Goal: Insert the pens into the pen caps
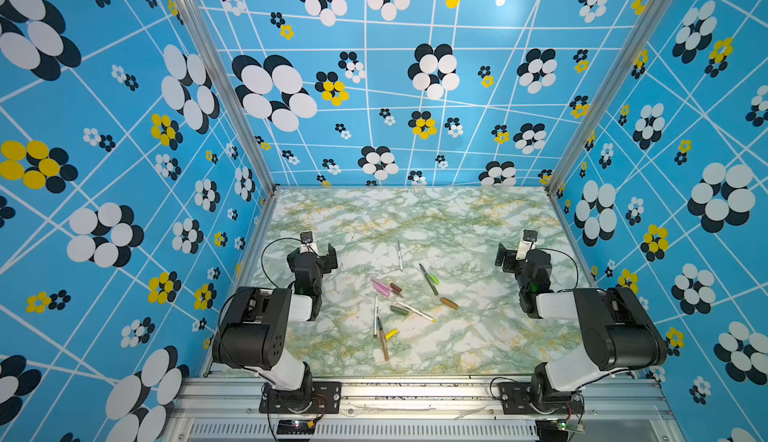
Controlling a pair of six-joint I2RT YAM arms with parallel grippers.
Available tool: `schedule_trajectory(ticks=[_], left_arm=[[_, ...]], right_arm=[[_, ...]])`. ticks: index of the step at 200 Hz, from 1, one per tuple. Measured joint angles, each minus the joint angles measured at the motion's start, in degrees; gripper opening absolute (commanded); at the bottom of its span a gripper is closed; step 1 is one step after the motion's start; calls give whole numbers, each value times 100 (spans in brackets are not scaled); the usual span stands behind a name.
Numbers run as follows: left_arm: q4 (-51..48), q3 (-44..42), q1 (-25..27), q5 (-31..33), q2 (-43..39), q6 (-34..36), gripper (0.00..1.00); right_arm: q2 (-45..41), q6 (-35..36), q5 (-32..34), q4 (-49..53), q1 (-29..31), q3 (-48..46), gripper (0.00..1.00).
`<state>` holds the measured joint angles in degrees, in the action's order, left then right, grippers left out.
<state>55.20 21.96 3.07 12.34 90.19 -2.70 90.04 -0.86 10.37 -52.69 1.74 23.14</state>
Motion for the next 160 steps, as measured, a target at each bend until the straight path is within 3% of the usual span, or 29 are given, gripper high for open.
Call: schedule_trajectory(ticks=[160], left_arm=[[-111, -15, -7, -160, -44, 44, 99]], right_arm=[[-66, 0, 0, 151, 0, -17, 99]])
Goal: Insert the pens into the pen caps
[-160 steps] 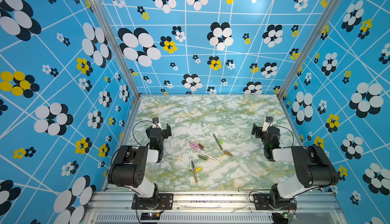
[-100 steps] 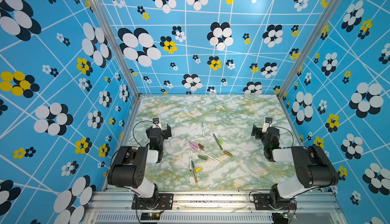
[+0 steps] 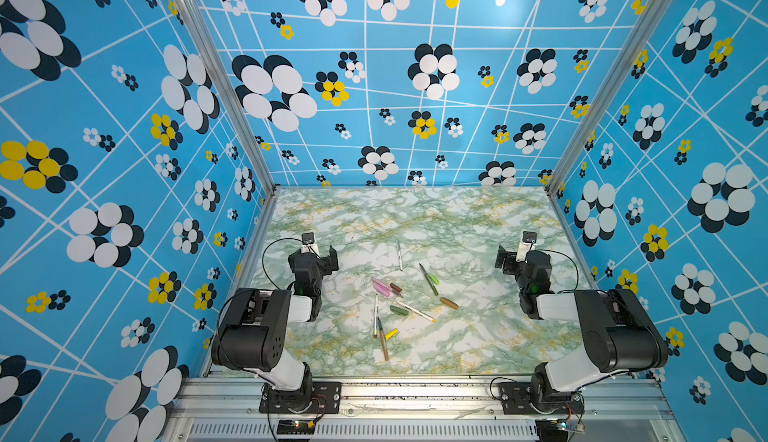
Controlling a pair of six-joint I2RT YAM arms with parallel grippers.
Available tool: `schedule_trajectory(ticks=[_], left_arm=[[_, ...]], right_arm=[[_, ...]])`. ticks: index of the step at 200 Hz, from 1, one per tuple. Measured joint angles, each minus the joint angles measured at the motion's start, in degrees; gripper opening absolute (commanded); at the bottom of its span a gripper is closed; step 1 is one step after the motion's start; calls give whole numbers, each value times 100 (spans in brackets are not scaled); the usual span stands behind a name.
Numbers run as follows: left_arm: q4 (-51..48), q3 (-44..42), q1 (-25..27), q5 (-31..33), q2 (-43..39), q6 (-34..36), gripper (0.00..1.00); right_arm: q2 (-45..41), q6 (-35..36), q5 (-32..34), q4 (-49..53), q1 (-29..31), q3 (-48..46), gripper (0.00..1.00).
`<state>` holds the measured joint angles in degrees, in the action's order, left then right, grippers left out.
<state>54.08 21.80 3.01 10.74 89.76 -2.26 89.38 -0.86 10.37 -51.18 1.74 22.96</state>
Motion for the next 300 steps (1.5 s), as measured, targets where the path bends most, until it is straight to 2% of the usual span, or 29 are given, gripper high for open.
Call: schedule_trajectory(ticks=[50, 91, 105, 131, 151, 172, 199, 232, 268, 300], left_arm=[[-68, 0, 0, -24, -37, -2, 99], [-1235, 116, 0, 140, -1239, -28, 99], [-1766, 332, 0, 151, -1725, -129, 99], [-2712, 911, -26, -31, -2315, -466, 99], [-3324, 1327, -94, -531, -2520, -621, 99], [-3871, 1700, -42, -1032, -2570, -555, 99], [-4669, 2245, 494, -1272, -2514, 48, 100], [-5748, 3156, 1388, -1220, -1921, 960, 98], [-6706, 3823, 2201, -737, -1113, 1731, 95], [-7088, 4232, 2752, -221, -540, 2275, 93]], right_arm=[[-17, -22, 28, 7, 0, -2, 99], [-938, -138, 197, 957, 0, 109, 99], [-1381, -424, 337, 1504, 0, 339, 99], [-2098, -1392, 680, 2542, -9, 981, 99], [-2485, -1790, 387, 2881, -33, 1259, 99], [-2533, -2022, -155, 3416, -37, 1585, 97], [-2302, -2229, -885, 4266, -20, 2111, 94], [-2006, -2295, -1440, 5313, 181, 2516, 93], [-1668, -2321, -1596, 6446, 260, 2905, 92], [-1397, -2321, -1703, 7055, 260, 3202, 91]])
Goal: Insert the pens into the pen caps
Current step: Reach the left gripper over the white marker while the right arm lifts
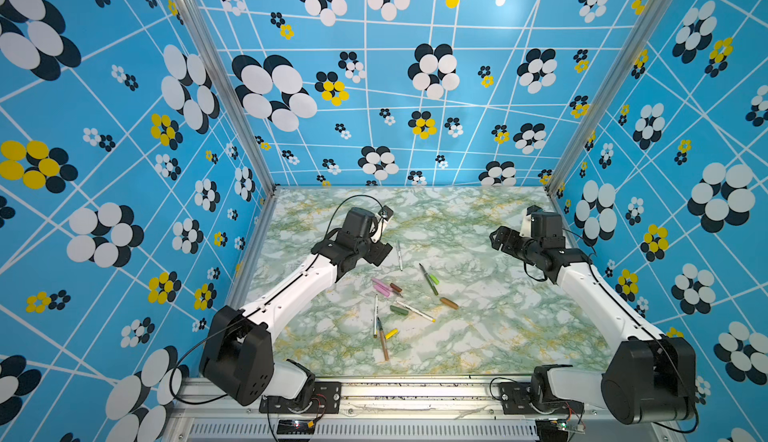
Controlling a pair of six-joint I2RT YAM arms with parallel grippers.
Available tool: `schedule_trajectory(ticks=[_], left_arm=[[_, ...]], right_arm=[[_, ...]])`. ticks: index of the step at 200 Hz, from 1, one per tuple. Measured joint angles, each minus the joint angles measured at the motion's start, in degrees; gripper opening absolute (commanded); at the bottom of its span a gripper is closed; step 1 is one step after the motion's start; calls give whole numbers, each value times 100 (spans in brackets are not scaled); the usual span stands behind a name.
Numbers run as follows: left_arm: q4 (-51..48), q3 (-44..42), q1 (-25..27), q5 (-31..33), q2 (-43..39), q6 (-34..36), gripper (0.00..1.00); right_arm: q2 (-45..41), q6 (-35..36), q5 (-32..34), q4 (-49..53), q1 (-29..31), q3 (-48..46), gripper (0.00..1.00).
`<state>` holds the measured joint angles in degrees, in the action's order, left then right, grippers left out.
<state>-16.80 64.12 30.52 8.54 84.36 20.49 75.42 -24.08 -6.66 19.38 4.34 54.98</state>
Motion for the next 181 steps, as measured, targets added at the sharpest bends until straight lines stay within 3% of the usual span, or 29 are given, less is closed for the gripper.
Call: schedule_trajectory(ticks=[46, 70, 92, 128, 181], left_arm=[[-251, 483, 385, 490, 833, 737, 90], [-374, 728, 490, 503, 1187, 833, 89], [-627, 1141, 522, 496, 1517, 717, 82], [-1300, 2535, 496, 496, 2424, -321, 76], [-2406, 3558, 457, 328, 3241, -2273, 64]], right_arm=[[83, -26, -289, 350, 0, 133, 91], [83, -44, -398, 407, 0, 208, 91], [83, -66, -448, 446, 0, 210, 90], [83, -107, -457, 518, 0, 210, 89], [83, -192, -400, 577, 0, 210, 88]])
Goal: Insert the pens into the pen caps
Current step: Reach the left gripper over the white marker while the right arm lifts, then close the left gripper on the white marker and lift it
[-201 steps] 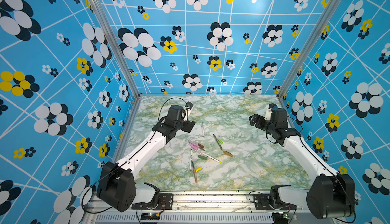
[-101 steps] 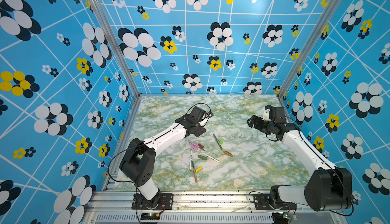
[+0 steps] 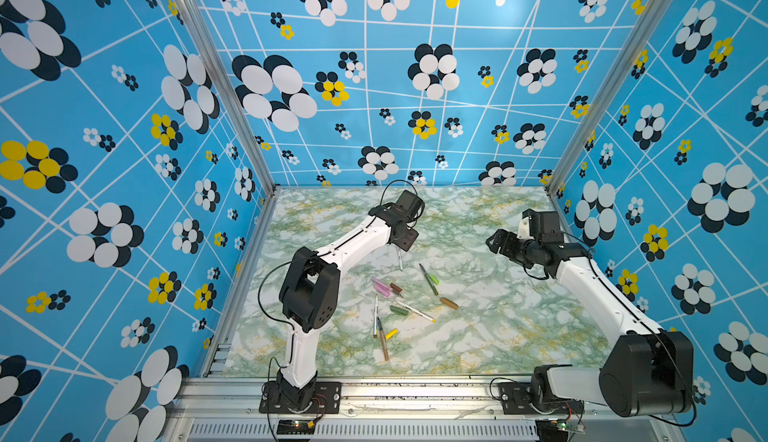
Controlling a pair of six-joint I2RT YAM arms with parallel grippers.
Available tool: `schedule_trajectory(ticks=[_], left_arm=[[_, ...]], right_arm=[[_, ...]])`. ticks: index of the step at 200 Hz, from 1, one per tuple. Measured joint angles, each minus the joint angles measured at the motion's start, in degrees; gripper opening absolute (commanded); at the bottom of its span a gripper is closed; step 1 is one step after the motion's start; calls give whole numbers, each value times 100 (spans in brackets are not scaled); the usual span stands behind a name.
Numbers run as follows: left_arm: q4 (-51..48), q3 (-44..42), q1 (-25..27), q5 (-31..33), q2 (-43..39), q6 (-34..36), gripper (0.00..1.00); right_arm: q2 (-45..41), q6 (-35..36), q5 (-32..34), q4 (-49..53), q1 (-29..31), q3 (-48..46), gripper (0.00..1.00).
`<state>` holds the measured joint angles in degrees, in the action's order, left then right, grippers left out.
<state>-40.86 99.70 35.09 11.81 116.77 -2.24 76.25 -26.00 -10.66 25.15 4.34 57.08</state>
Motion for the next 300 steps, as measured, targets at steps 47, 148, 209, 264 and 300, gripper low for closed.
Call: schedule_trajectory(ticks=[47, 148, 209, 264, 300], left_arm=[[-616, 376, -24, -179, 472, -1244, 52], [-841, 575, -238, -673, 1038, -2273, 48], [-848, 743, -238, -765, 1427, -2376, 44], [-850, 894, -234, -776, 1602, -2430, 32], [-857, 992, -216, -750, 1668, -2435, 23]], right_arm=[[0, -42, 4, -2, 0, -2, 87], [-74, -66, -2, -24, 0, -24, 86], [-76, -68, -39, -57, 0, -59, 85], [-76, -68, -44, -116, 0, -111, 84], [-76, -70, -44, -155, 0, -114, 84]])
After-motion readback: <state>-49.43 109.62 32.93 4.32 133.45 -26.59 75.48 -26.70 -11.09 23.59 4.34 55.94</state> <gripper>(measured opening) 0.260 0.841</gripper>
